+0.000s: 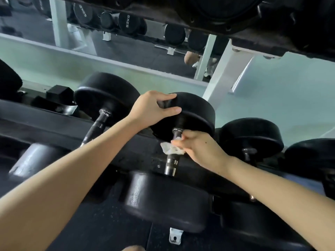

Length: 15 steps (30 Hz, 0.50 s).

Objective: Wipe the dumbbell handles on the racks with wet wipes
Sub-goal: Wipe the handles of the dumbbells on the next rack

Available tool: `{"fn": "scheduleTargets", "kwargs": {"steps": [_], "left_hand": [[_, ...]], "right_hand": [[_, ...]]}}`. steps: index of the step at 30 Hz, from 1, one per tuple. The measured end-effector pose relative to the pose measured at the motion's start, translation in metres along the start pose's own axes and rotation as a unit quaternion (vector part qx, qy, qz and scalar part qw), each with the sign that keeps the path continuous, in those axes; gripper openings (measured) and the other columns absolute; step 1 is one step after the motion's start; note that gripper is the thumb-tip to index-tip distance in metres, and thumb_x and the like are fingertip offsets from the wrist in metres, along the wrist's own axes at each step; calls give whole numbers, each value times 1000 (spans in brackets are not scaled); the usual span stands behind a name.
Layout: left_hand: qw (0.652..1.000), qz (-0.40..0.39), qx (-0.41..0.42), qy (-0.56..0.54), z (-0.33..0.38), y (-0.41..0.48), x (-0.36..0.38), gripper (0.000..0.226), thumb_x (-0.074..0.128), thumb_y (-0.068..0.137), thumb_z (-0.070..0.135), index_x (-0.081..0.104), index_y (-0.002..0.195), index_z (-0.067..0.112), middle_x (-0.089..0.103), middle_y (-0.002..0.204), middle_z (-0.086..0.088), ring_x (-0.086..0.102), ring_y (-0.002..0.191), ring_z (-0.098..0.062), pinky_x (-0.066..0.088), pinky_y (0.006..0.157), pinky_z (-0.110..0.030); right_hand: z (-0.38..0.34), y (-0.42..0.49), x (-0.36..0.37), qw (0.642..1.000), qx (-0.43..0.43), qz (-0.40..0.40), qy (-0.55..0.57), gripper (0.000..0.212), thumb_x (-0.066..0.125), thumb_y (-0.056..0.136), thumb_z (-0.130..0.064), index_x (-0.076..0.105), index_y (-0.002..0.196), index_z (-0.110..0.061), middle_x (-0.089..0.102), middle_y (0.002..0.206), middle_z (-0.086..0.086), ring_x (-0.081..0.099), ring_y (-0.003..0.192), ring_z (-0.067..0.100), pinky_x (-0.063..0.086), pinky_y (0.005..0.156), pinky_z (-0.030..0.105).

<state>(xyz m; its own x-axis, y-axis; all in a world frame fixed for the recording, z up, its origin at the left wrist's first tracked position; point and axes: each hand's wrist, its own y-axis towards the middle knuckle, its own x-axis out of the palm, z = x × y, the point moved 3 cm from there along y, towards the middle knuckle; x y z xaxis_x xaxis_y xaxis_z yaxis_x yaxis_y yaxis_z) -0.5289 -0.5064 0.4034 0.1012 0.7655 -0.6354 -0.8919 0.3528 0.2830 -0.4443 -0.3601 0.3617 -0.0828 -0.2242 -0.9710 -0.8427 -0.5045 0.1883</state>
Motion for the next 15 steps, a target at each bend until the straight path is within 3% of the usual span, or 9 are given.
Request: {"fn": "scheduleTargets", "kwargs": {"steps": [3, 5, 7, 9, 11, 14, 15], "left_hand": [[999, 2, -13, -33, 1, 1, -1, 46, 76, 75, 41, 66, 118, 28, 66, 86, -3, 59, 89, -9, 40, 78, -11], [998, -2, -23, -57, 3, 1, -3, 46, 77, 74, 38, 67, 117, 27, 66, 84, -2, 61, 91, -12, 44, 83, -17], [997, -4, -30, -66, 5, 1, -3, 46, 78, 73, 36, 67, 117, 26, 66, 85, -2, 62, 92, -14, 45, 86, -23], [997, -5, -38, -69, 6, 1, -4, 46, 78, 73, 36, 67, 117, 26, 64, 83, 3, 61, 91, -13, 45, 86, -24], [996, -3, -43, -72, 6, 1, -5, 47, 79, 73, 35, 67, 117, 26, 59, 77, 10, 60, 89, -11, 45, 86, -25], [997, -3, -45, -65, 7, 1, -4, 48, 78, 73, 36, 66, 118, 26, 55, 73, 11, 58, 86, -11, 45, 85, -27], [997, -3, -45, -61, 8, 0, -4, 48, 78, 73, 37, 66, 118, 26, 55, 72, 11, 58, 86, -11, 45, 85, -28]], "right_hand": [[-5, -2, 4, 996, 66, 52, 4, 33, 60, 67, 5, 77, 88, -14, 58, 70, 7, 60, 53, 23, 50, 52, 18], [-9, -11, 8, 992, 105, 60, 47, 37, 56, 78, 7, 75, 101, -15, 60, 85, 8, 60, 64, 19, 45, 60, 14], [-11, -16, 4, 978, 158, 46, 128, 28, 52, 92, -8, 73, 106, -19, 57, 95, 3, 55, 76, 12, 42, 71, 13], [-14, -16, 3, 963, 196, 61, 174, 22, 56, 92, -32, 75, 87, -23, 53, 81, -3, 51, 73, 7, 38, 70, 13], [-17, -12, 8, 961, 221, 93, 139, 31, 60, 86, -46, 72, 70, -21, 46, 66, -6, 49, 68, 7, 34, 63, 12], [-22, -4, 11, 979, 158, 131, -3, 36, 57, 86, -35, 64, 58, -14, 45, 57, -7, 46, 54, 10, 33, 55, 14], [-22, -4, 13, 985, 93, 137, -40, 26, 56, 84, -24, 68, 64, -13, 55, 60, -4, 53, 57, 14, 43, 56, 19]]}}
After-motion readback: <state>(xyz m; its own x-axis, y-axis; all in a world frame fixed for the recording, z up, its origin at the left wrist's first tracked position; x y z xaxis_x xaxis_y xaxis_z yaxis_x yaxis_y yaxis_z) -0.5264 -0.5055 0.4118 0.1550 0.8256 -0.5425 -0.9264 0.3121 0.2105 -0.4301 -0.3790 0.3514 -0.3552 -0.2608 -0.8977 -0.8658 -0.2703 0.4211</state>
